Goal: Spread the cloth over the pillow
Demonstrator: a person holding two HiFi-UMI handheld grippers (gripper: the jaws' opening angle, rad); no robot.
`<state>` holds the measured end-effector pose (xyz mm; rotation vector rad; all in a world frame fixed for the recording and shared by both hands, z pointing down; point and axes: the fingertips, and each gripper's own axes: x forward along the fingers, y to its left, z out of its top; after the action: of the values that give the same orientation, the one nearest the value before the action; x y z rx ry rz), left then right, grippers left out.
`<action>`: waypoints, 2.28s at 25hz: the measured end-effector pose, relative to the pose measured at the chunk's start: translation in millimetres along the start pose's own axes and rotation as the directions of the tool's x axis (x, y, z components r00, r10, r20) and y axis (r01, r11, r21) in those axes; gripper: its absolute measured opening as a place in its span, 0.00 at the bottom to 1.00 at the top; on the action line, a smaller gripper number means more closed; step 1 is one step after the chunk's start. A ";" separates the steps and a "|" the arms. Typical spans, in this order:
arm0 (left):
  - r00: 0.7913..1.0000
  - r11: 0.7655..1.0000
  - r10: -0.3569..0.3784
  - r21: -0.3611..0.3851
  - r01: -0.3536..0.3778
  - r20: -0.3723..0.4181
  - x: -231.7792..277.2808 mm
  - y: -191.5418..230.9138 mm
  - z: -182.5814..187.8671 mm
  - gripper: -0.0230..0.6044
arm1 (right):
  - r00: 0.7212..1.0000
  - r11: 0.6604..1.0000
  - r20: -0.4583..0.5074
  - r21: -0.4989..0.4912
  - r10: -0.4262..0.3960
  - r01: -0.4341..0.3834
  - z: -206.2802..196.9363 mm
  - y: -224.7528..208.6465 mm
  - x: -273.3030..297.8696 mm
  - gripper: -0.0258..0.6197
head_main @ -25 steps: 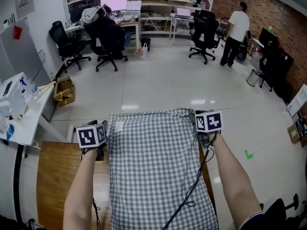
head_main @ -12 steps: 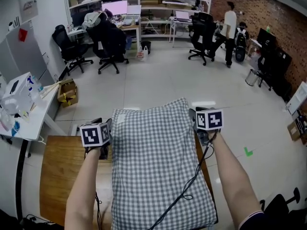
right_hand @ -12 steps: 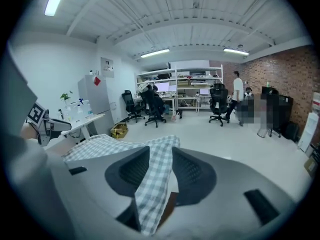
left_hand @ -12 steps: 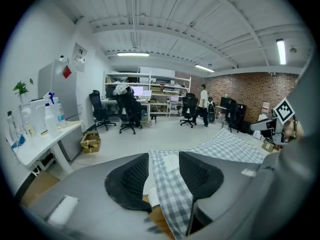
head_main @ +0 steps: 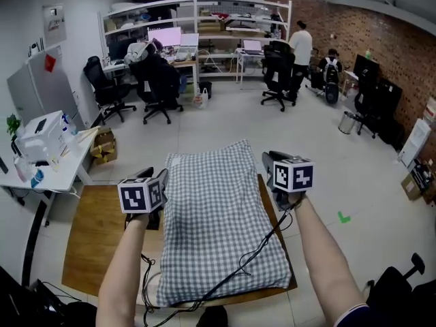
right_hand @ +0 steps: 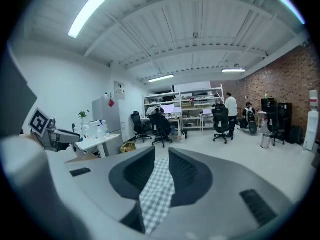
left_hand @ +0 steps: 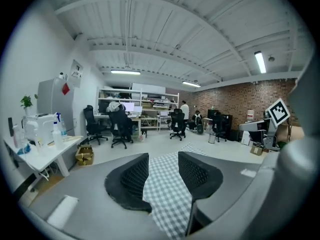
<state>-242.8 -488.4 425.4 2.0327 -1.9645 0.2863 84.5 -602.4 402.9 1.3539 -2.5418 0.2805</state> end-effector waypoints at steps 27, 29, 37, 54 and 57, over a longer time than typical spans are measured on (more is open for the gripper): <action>0.911 0.921 -0.388 0.104 0.376 0.137 -257.6 -181.4 -74.2 0.04 | 0.959 0.989 0.246 0.021 0.138 -0.148 -65.5 182.5 -266.2 0.07; 0.889 0.903 -0.428 0.109 0.415 0.162 -268.7 -190.7 -72.7 0.04 | 0.948 0.983 0.271 0.023 0.168 -0.181 -65.8 198.1 -277.3 0.04; 0.861 0.879 -0.476 0.067 0.472 0.179 -284.3 -201.7 -81.8 0.04 | 0.950 0.979 0.248 0.026 0.189 -0.202 -82.7 234.4 -291.2 0.05; 0.857 0.876 -0.481 0.057 0.480 0.183 -287.3 -193.6 -80.4 0.04 | 0.947 0.968 0.218 0.022 0.238 -0.248 -85.9 255.0 -284.1 0.05; 0.857 0.876 -0.481 0.062 0.479 0.184 -288.3 -192.4 -79.9 0.04 | 0.946 0.969 0.218 0.017 0.238 -0.248 -83.3 257.2 -282.9 0.05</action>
<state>-59.0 -186.5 386.0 2.5538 -1.4698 -0.0159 33.0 -215.1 382.2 1.1380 -2.9050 0.2486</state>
